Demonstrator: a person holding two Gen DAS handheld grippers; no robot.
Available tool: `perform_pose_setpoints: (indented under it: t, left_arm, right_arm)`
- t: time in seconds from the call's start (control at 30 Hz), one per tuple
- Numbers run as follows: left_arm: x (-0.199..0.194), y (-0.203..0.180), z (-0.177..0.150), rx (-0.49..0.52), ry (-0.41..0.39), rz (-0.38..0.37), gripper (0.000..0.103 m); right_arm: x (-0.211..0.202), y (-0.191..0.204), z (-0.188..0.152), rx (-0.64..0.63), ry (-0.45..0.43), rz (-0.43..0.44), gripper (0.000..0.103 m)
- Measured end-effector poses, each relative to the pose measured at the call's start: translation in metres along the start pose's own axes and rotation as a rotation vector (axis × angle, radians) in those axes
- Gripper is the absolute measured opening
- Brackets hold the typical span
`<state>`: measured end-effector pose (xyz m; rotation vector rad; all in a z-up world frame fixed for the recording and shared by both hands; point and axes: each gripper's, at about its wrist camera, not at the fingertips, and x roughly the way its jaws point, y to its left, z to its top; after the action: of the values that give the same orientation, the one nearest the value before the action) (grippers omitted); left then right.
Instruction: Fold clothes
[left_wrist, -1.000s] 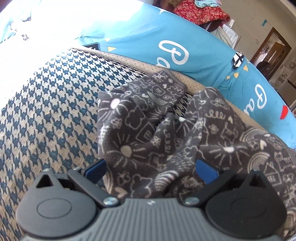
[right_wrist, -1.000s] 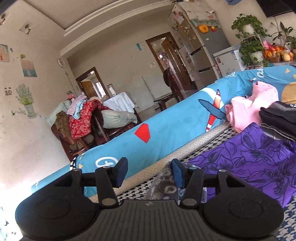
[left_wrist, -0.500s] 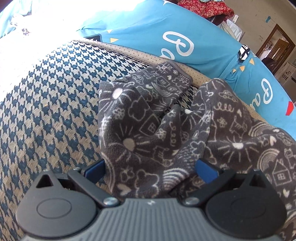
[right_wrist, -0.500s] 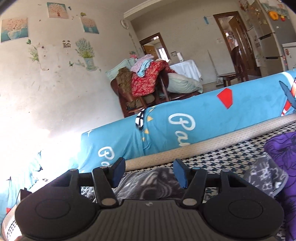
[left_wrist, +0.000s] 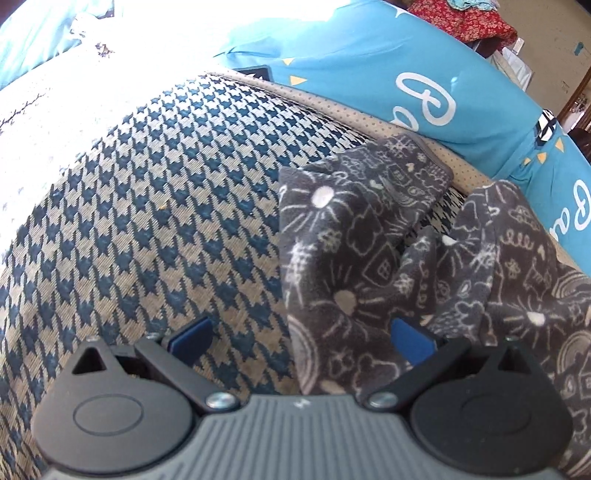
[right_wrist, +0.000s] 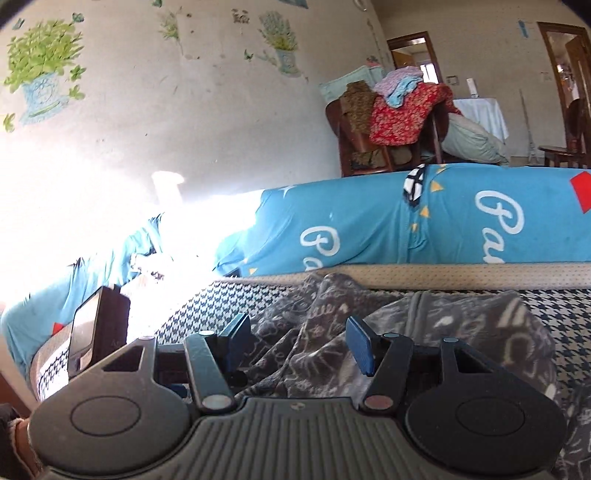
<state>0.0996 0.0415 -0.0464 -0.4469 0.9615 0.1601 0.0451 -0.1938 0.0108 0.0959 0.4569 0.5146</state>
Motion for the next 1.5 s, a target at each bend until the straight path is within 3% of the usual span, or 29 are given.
perform_pose_setpoints:
  t: [0.4, 0.6, 0.83, 0.9, 0.97, 1.13, 1.23, 1.33, 1.5]
  left_arm:
    - [-0.018, 0.028, 0.011, -0.007, -0.043, 0.002, 0.103]
    - [-0.017, 0.037, 0.015, -0.027, -0.021, -0.009, 0.103]
    - [-0.018, 0.042, 0.018, -0.035, 0.004, -0.037, 0.103]
    - [-0.021, 0.043, 0.020, -0.035, -0.003, -0.042, 0.103]
    - [-0.023, 0.044, 0.023, -0.036, -0.012, -0.046, 0.103]
    - [-0.034, 0.045, 0.029, -0.023, -0.048, -0.049, 0.103]
    - [-0.049, 0.050, 0.037, -0.026, -0.103, -0.042, 0.103]
    - [-0.068, 0.059, 0.050, -0.038, -0.191, -0.017, 0.103]
    - [-0.088, 0.076, 0.065, -0.050, -0.288, 0.037, 0.103]
  right_arm:
    - [0.071, 0.060, -0.036, -0.286, 0.171, 0.043, 0.057]
    - [0.108, 0.069, -0.056, -0.395, 0.268, -0.037, 0.057]
    - [0.136, 0.069, -0.076, -0.451, 0.315, -0.119, 0.061]
    - [0.138, 0.067, -0.077, -0.429, 0.304, -0.118, 0.057]
    - [0.139, 0.065, -0.075, -0.403, 0.298, -0.109, 0.037]
    - [0.139, 0.066, -0.071, -0.360, 0.275, -0.114, 0.020]
    - [0.133, 0.067, -0.059, -0.267, 0.222, -0.073, 0.017]
    - [0.123, 0.073, -0.047, -0.145, 0.165, 0.023, 0.017]
    - [0.120, 0.099, -0.042, -0.040, 0.163, 0.258, 0.017]
